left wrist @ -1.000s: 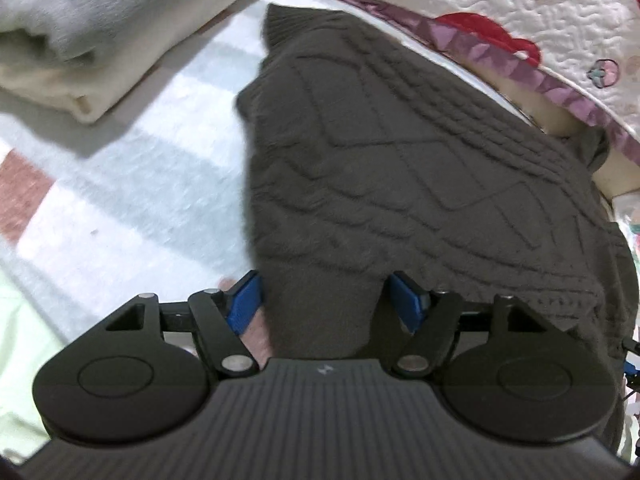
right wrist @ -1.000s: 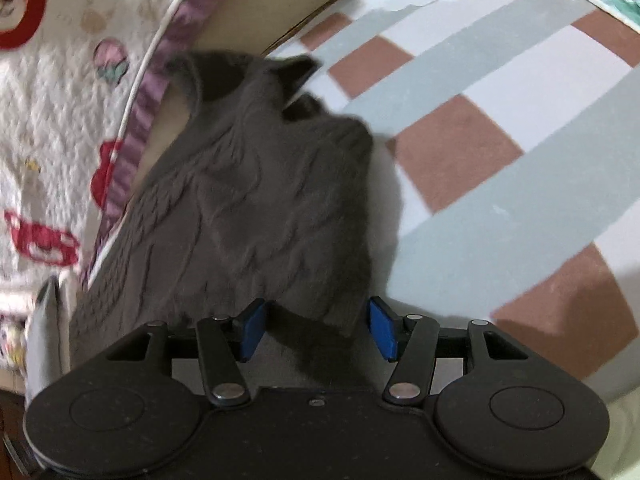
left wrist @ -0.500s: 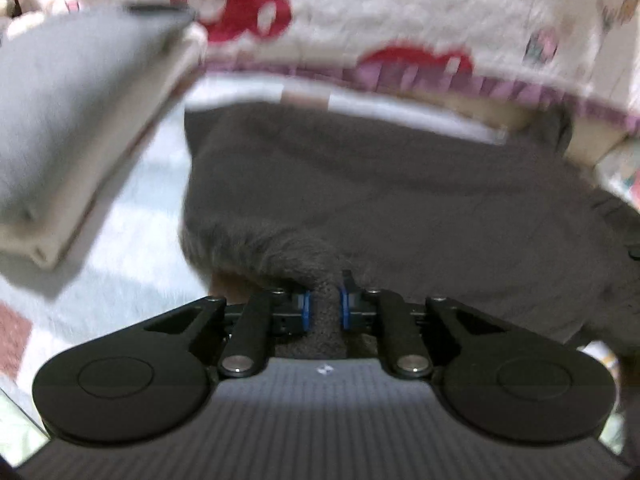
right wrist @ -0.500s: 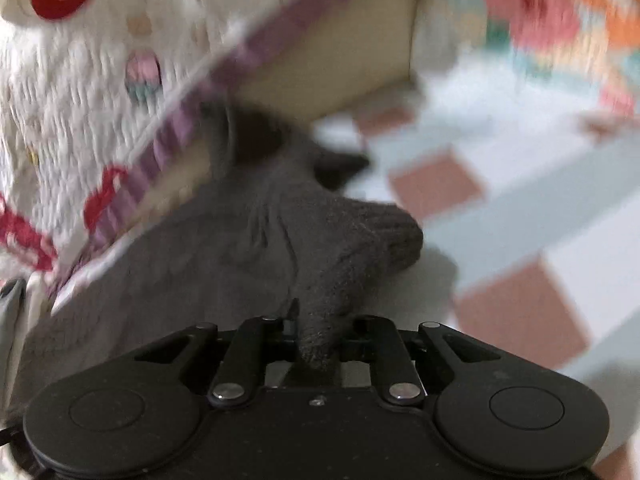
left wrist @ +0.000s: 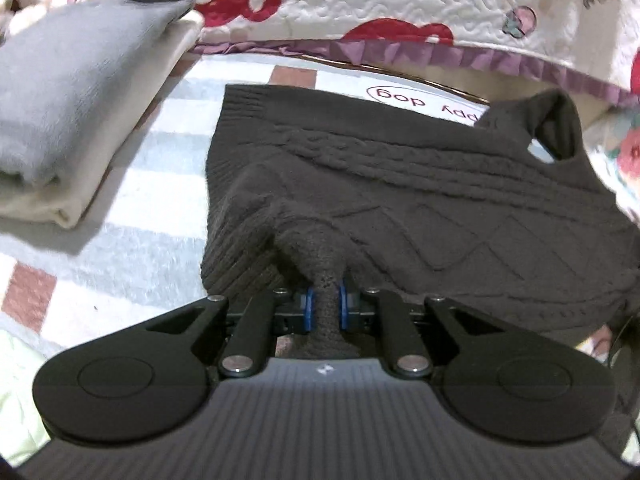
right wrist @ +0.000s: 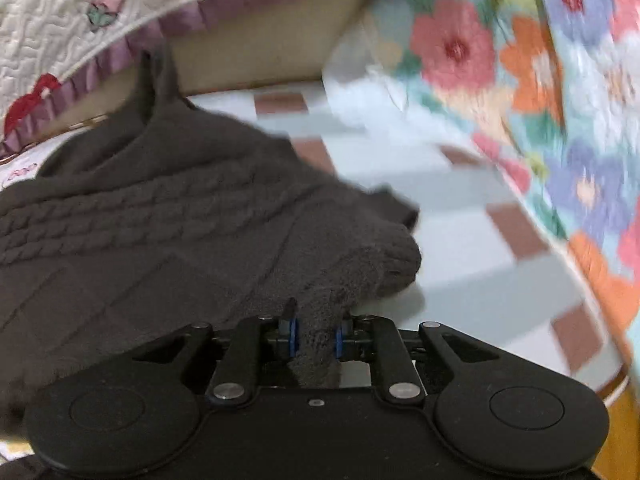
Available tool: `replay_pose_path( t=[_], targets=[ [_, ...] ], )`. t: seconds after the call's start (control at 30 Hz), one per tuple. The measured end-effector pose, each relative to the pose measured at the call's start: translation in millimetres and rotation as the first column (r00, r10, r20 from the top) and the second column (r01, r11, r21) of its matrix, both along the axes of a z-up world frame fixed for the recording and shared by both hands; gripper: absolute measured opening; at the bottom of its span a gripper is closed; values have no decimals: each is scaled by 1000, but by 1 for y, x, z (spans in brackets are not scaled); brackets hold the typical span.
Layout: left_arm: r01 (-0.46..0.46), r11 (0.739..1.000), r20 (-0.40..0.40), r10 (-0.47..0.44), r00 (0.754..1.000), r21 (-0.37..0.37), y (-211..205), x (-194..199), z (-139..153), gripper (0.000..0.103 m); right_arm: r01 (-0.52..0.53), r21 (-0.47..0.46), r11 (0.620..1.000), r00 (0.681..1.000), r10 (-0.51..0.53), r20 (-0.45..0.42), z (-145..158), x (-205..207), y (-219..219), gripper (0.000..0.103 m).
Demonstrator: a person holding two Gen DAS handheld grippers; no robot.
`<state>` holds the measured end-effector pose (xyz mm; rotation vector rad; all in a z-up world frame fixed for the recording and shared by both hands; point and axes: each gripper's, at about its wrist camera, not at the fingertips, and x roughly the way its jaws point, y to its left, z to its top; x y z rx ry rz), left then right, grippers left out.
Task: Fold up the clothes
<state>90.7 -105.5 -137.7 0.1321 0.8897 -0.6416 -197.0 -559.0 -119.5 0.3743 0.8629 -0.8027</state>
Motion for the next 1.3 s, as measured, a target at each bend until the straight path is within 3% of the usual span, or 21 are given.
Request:
replay_pose_path(
  t=[0.17, 0.3, 0.4, 0.47, 0.6, 0.77, 0.93, 1.1, 1.23, 1.3],
  targets=[
    [-12, 995, 94, 22, 995, -104, 16, -8, 28, 11, -43, -160, 986, 998, 49, 36, 45, 5, 8, 17],
    [-26, 1000, 60, 27, 998, -8, 9, 2, 9, 13, -94, -292, 952, 995, 95, -11, 66, 9, 14, 18],
    [-25, 997, 9, 24, 1000, 77, 2, 10, -12, 15, -82, -223, 971, 991, 56, -120, 41, 8, -2, 18],
    [-36, 995, -4, 36, 999, 97, 4, 12, -16, 19, -52, -205, 977, 994, 32, -101, 43, 0, -4, 19],
    [-71, 997, -38, 72, 997, 38, 16, 17, -9, 21, 3, -125, 992, 1000, -3, 1, 54, -27, -10, 45],
    [-74, 997, -44, 74, 996, -1, 24, 17, -11, 23, 19, 73, 997, 987, -31, 155, 35, -71, 0, 54],
    [-66, 998, -28, 67, 997, 21, 20, 11, -13, 28, -19, 257, 966, 963, -52, 265, -5, -109, 17, 54],
    [-98, 995, 13, 98, 995, -2, 27, -2, -4, 32, -110, 301, 947, 951, 12, 309, -10, -114, 26, 54],
    [-74, 995, 113, 81, 990, -64, 41, -16, 24, 51, -170, 311, 935, 932, 50, 360, -9, -120, 34, 54],
    [-99, 989, 121, 113, 986, -114, 52, -22, 34, 52, -157, 334, 929, 929, 25, 368, -14, -123, 33, 54]
  ],
)
